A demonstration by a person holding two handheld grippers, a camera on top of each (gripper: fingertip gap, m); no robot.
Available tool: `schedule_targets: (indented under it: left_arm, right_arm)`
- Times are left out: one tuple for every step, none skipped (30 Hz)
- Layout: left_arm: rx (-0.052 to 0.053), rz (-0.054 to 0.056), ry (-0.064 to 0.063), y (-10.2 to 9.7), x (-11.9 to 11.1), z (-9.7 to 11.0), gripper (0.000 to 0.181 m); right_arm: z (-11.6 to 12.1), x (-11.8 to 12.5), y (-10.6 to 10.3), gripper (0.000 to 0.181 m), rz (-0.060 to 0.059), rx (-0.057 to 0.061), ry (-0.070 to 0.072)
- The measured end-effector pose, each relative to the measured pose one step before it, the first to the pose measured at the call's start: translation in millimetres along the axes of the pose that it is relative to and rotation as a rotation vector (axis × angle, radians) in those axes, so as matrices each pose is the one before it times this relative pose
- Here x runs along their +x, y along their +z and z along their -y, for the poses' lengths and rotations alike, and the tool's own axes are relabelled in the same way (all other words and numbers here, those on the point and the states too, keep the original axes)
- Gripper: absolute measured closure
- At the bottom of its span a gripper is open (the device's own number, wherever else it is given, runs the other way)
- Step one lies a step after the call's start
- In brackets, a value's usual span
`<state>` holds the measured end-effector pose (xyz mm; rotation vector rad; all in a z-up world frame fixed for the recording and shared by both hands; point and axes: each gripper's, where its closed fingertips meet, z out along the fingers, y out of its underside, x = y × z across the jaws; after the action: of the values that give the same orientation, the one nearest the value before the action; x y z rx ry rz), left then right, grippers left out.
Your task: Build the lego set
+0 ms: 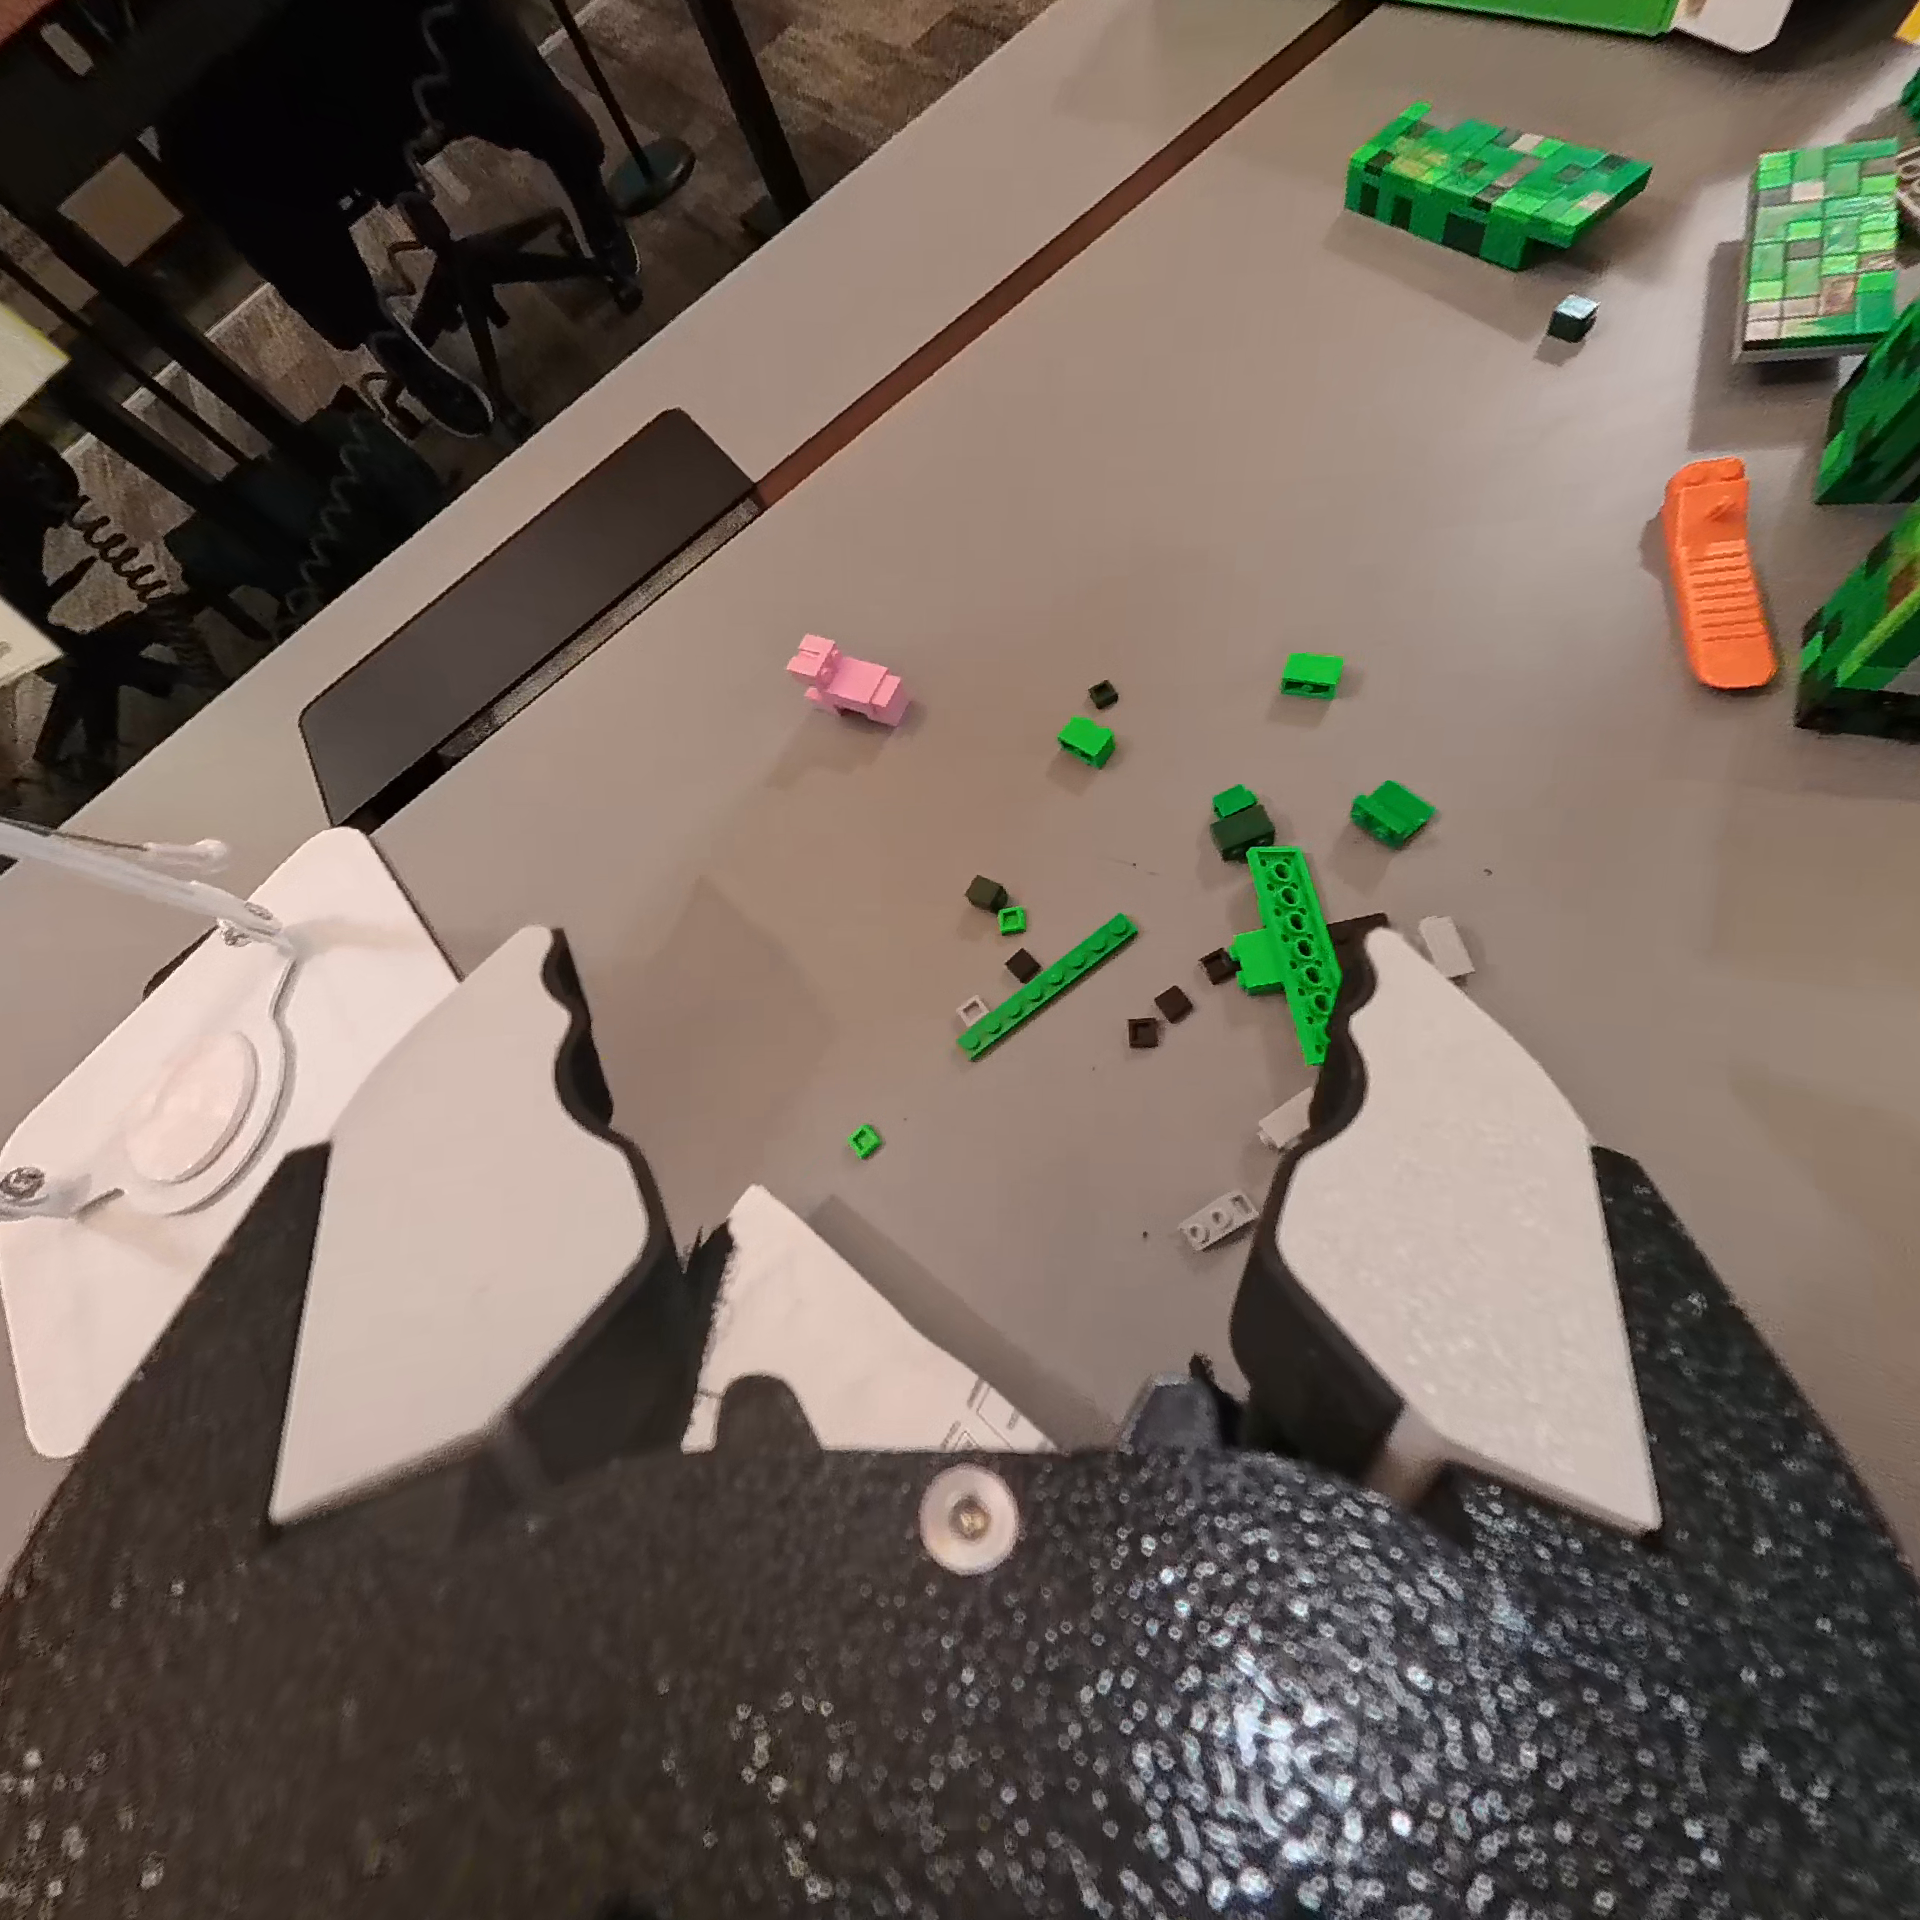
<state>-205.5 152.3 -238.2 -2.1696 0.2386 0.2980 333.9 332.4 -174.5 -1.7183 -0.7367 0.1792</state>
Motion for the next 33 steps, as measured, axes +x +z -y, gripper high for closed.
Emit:
schedule_targets:
  left_arm:
    - [0.0001,0.0027,-0.0038,-0.40,-1.63,-0.62,0.049]
    - [0.0003,0.0006,-0.0028,-0.20,-1.13,-0.47,0.049]
    - [0.0003,-0.0006,-0.0022,-0.01,-0.71,-0.35,0.049]
    - [0.0009,-0.0006,-0.0016,0.13,-0.44,-0.21,0.049]
    - [0.0007,-0.0008,-0.0012,0.33,-0.27,0.00,0.050]
    - [0.0008,-0.0017,-0.0009,0.34,0.24,0.04,0.050]
    - [0.0009,-0.0021,-0.0005,0.42,0.35,0.14,0.050]
    - [0.0013,-0.0021,-0.0006,0.44,0.46,0.22,0.050]
    - [0.0011,-0.0024,-0.0011,0.42,0.53,0.18,0.050]
    - [0.0018,-0.0021,-0.0009,0.29,0.51,0.03,0.050]
    - [0.0008,-0.0019,-0.0005,0.34,0.43,-0.29,0.051]
    - [-0.0014,-0.0011,-0.0001,0.34,0.12,-0.64,0.051]
    - [-0.0022,-0.0007,0.0001,0.36,-0.11,-0.89,0.051]
    - [-0.0014,-0.0010,-0.0005,0.28,-0.04,-0.75,0.051]
    - [0.0000,-0.0015,-0.0013,0.14,-0.10,-0.42,0.051]
    - [0.0016,-0.0018,-0.0013,-0.07,-0.07,0.06,0.051]
    - [0.0032,-0.0010,-0.0019,-0.20,-0.21,0.46,0.051]
    - [0.0043,-0.0008,-0.0027,-0.46,-0.24,0.72,0.052]
    - [0.0055,-0.0013,-0.0031,-0.64,-0.30,0.90,0.052]
    - [0.0059,-0.0011,-0.0035,-0.96,-0.42,0.93,0.052]
    - [0.0062,-0.0012,-0.0031,-1.27,-0.40,0.75,0.052]
    - [0.0065,0.0005,-0.0035,-1.56,-0.77,0.54,0.052]
    - [0.0074,0.0025,-0.0037,-1.88,-1.37,0.30,0.052]
    - [0.0087,0.0029,-0.0042,-2.32,-1.67,0.17,0.053]
    - [0.0113,0.0030,-0.0059,-2.89,-1.99,0.19,0.054]
    - [0.0188,0.0029,-0.0057,-3.68,-2.40,1.02,0.055]
    - [0.0323,0.0057,-0.0053,-4.90,-3.09,2.76,0.059]
    - [0.0397,0.0056,-0.0060,-6.25,-3.45,3.93,0.063]
    - [0.0477,0.0059,-0.0064,-7.42,-3.98,5.33,0.067]
    - [0.0442,0.0058,-0.0095,-8.08,-4.56,5.35,0.071]
    - [0.0332,0.0016,-0.0113,-7.95,-4.86,4.19,0.073]
    - [0.0219,-0.0014,-0.0106,-7.43,-5.06,2.75,0.075]
    - [0.0120,-0.0004,-0.0083,-7.13,-5.44,1.58,0.075]
  right_arm:
    - [-0.91,5.98,-0.59,0.181,-0.0257,-0.0024,0.0126]
    - [-0.68,4.39,-0.33,0.181,-0.0199,-0.0015,0.0067]
    - [-0.22,2.31,-0.01,0.181,-0.0085,0.0001,0.0004]
    - [0.35,0.94,-0.12,0.181,-0.0021,0.0014,-0.0047]
    - [0.57,1.14,0.01,0.181,-0.0070,0.0005,-0.0070]
    - [1.17,1.43,-0.15,0.181,-0.0097,0.0008,-0.0091]
    - [2.14,0.89,-0.38,0.181,-0.0076,0.0053,-0.0102]
    - [3.35,1.02,-0.67,0.181,-0.0089,0.0099,-0.0100]
    - [4.61,1.46,-1.08,0.181,-0.0131,0.0150,-0.0133]
    - [5.65,1.98,-1.54,0.181,-0.0172,0.0188,-0.0175]
    - [6.15,2.34,-1.64,0.181,-0.0184,0.0188,-0.0189]
    - [6.45,2.00,-1.42,0.181,-0.0135,0.0167,-0.0174]
    - [6.48,1.75,-0.91,0.181,-0.0083,0.0143,-0.0136]
    - [6.21,1.72,-0.14,0.181,-0.0058,0.0116,-0.0101]
    - [6.01,1.22,0.61,0.181,-0.0003,0.0073,-0.0083]
    - [5.83,1.43,1.15,0.181,-0.0015,0.0035,-0.0078]
    - [6.31,2.22,1.57,0.181,-0.0082,0.0043,-0.0094]
    - [7.75,1.50,1.76,0.181,-0.0043,0.0088,-0.0090]
    - [9.26,0.50,1.85,0.181,0.0017,0.0134,-0.0071]
    - [11.12,-0.01,1.63,0.181,0.0015,0.0158,-0.0095]
    - [12.80,-0.59,1.35,0.181,0.0023,0.0170,-0.0144]
    - [14.49,-1.24,1.09,0.181,0.0035,0.0198,-0.0175]
    - [16.30,-1.76,0.99,0.181,0.0035,0.0242,-0.0188]
    - [17.75,-3.09,0.79,0.181,0.0076,0.0277,-0.0194]
    - [18.96,-4.63,0.99,0.181,0.0143,0.0303,-0.0196]
    - [19.91,-6.47,1.17,0.181,0.0196,0.0322,-0.0216]
    - [20.22,-8.10,1.40,0.181,0.0231,0.0323,-0.0243]
    - [20.34,-9.45,2.02,0.181,0.0263,0.0314,-0.0250]
    - [20.14,-11.19,2.70,0.181,0.0319,0.0315,-0.0214]
    - [19.93,-13.05,3.83,0.181,0.0390,0.0331,-0.0135]
    - [19.26,-14.93,5.18,0.181,0.0470,0.0344,-0.0044]
    - [18.39,-16.57,6.84,0.181,0.0537,0.0353,0.0028]
    - [16.88,-17.90,8.70,0.181,0.0577,0.0339,0.0048]
